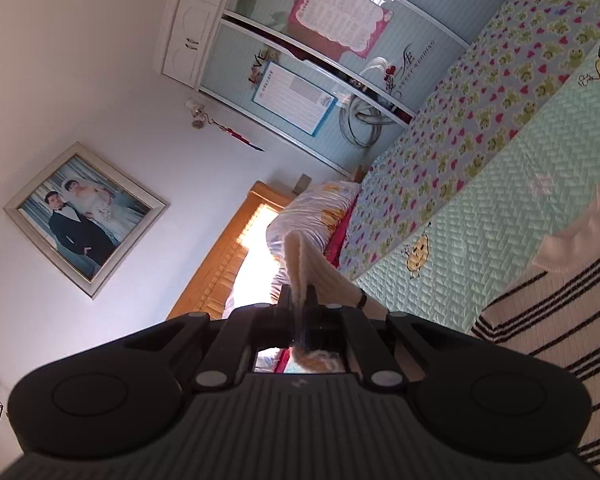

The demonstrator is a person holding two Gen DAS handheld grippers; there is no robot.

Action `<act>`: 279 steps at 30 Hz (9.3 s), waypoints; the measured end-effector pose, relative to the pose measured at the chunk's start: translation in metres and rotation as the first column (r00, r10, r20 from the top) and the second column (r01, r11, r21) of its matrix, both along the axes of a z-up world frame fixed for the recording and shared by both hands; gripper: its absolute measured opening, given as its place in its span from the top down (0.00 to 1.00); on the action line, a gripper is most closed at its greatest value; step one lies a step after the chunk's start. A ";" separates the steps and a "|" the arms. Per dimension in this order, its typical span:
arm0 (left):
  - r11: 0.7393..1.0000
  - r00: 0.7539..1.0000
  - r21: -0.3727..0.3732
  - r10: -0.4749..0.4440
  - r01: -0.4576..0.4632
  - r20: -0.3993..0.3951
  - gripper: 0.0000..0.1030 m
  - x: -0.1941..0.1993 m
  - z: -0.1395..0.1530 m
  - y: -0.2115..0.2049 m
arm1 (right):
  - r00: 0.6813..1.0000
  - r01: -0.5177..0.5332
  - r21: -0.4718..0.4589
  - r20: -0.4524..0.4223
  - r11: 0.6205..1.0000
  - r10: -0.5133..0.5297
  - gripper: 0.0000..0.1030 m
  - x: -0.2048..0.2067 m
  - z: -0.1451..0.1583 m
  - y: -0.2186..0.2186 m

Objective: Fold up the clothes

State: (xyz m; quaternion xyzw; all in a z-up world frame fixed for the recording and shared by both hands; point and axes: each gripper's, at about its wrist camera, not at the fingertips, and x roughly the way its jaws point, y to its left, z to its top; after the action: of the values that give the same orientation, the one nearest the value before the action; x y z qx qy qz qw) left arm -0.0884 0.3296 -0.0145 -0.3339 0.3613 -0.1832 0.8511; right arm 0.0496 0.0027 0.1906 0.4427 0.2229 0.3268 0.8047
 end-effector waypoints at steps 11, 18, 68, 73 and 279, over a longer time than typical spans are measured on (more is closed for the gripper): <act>0.993 0.993 -0.045 -0.108 0.110 0.043 0.28 0.003 -0.003 -0.016 | 0.981 0.193 0.027 -0.027 0.981 -0.192 0.97 -0.048 -0.031 -0.133; 0.987 0.991 -0.096 -0.126 0.130 0.049 0.25 0.006 -0.004 -0.018 | 0.970 0.243 0.034 -0.013 0.969 -0.243 0.97 -0.087 -0.053 -0.184; 0.756 0.920 0.528 -0.275 0.387 -0.281 0.87 -0.169 0.034 -0.236 | 0.955 0.207 -0.062 -0.206 0.976 -0.215 0.96 -0.054 -0.157 -0.288; 0.774 0.993 0.624 -0.056 0.111 -0.108 0.69 -0.185 0.067 -0.204 | 0.940 0.189 -0.063 -0.279 0.980 -0.199 0.96 -0.060 -0.201 -0.281; 0.986 0.999 -0.161 0.026 -0.032 -0.041 0.36 -0.153 0.049 -0.036 | 0.814 -0.350 0.047 -0.479 0.935 0.329 0.43 -0.244 -0.220 -0.055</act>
State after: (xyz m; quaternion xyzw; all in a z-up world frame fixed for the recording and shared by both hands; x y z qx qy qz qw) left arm -0.2412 0.2932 0.0348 -0.4106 0.3567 -0.1933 0.8166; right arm -0.1944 -0.0522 -0.0294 0.4451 0.4974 0.3403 0.6624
